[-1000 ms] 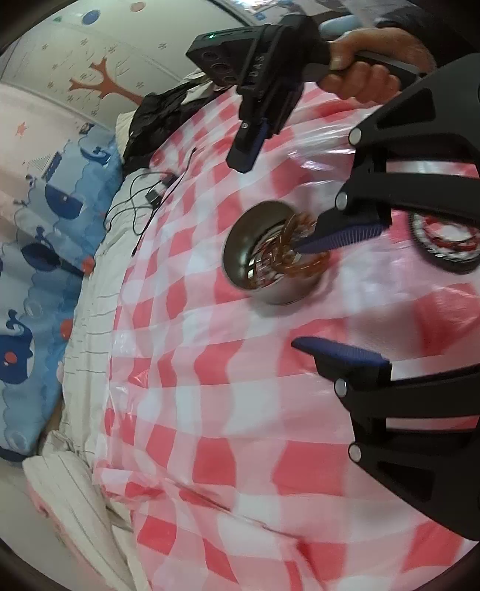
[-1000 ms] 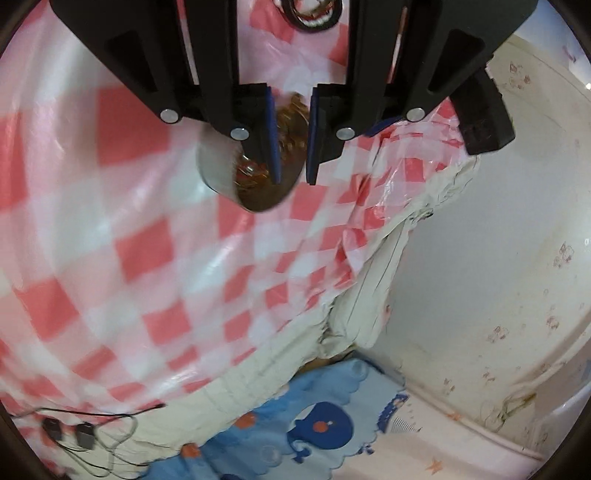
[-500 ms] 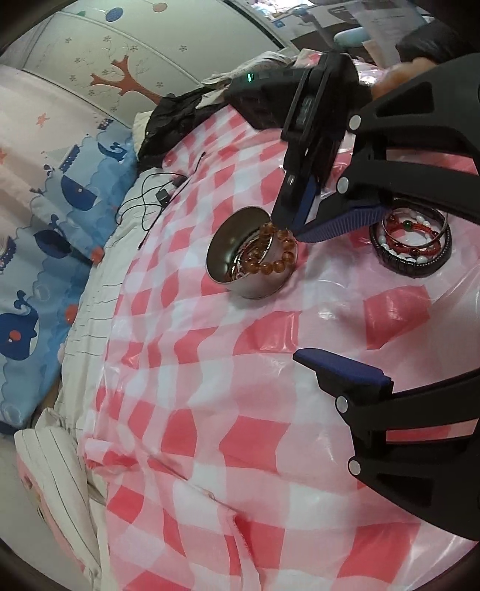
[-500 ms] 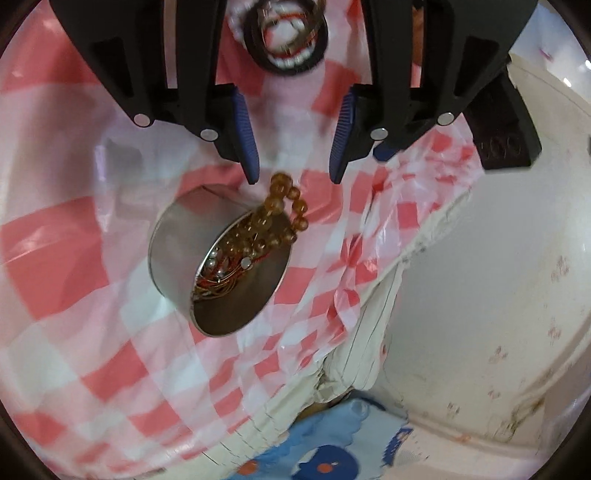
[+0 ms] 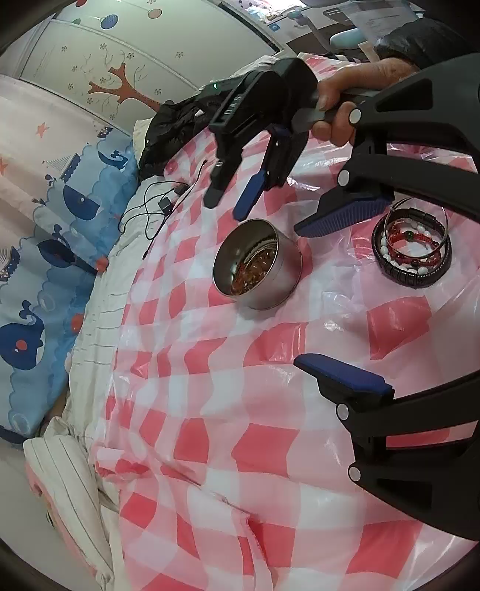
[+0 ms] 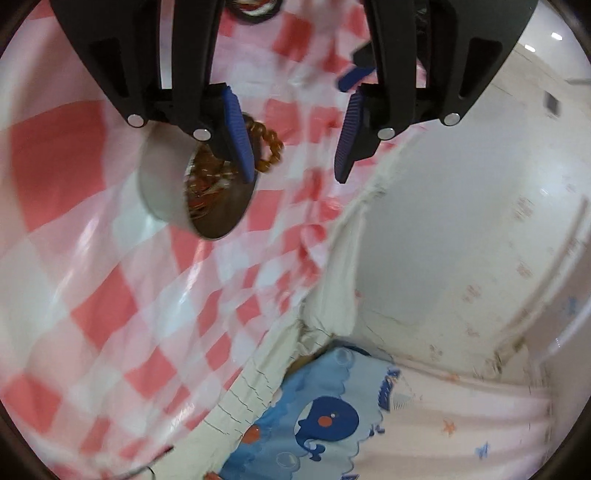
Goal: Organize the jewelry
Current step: 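Move both grippers back over the remaining bracelets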
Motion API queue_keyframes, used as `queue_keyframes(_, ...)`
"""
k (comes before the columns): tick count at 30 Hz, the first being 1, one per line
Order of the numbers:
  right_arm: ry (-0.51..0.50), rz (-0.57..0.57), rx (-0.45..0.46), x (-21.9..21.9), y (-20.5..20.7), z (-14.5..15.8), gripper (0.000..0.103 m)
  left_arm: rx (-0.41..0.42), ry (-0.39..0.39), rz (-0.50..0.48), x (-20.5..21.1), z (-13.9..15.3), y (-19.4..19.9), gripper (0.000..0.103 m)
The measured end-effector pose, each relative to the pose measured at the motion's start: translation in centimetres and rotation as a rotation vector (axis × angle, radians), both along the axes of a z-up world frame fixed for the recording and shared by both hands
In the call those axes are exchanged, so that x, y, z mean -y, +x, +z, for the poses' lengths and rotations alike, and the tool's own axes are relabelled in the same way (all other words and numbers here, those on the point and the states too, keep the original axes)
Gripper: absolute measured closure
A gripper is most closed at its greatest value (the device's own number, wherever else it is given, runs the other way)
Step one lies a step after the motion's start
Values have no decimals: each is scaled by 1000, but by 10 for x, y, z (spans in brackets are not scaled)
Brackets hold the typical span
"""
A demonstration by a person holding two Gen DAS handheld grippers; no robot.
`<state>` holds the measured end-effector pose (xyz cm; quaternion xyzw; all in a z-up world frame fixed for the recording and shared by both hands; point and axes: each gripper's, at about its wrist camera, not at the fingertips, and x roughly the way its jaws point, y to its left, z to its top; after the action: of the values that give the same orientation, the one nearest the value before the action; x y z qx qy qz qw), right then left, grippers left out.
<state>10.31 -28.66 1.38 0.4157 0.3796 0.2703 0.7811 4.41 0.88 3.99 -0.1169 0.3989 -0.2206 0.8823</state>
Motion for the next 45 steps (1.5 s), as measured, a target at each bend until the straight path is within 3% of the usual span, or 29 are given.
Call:
queue_keyframes(4, -251, 55, 48, -23, -14, 16, 56, 5, 4, 2, 1, 2, -1, 38)
queue_keyframes(7, -293, 57, 58, -25, -23, 18, 52, 8, 25, -2, 3, 2, -1, 37)
queue_keyframes(11, -499, 14, 92, -25, -49, 26, 45, 14, 61, -27, 12, 2, -3, 37)
queue_keyframes(16, -605, 25, 117, -49, -26, 38, 41, 10, 73, -37, 17, -1, -5, 36)
queue_keyframes(17, -673, 52, 143, -66, -16, 40, 39, 9, 73, -34, 16, -1, -5, 36)
queue_keyframes(20, -787, 97, 143, -94, 8, 28, 39, 12, 65, -23, 11, 1, -4, 36)
queue_keyframes(26, -1054, 114, 113, -107, 34, -2, 40, 28, 79, -36, 14, 6, -5, 35)
queue_keyframes(28, -1042, 102, 138, -103, 27, 4, 39, 31, 78, -36, 15, 7, -6, 35)
queue_keyframes(36, -836, 52, 220, -76, -8, 42, 35, 35, 86, -43, 16, 8, -7, 34)
queue_keyframes(40, -816, 46, 162, -46, -57, 32, 34, 56, 125, -52, 22, 11, -11, 34)
queue_keyframes(43, -807, 36, 62, -22, -93, 9, 34, 69, 159, -60, 28, 11, -14, 33)
queue_keyframes(45, -770, 14, 36, -14, -101, 4, 34, 81, 194, -65, 34, 11, -17, 32)
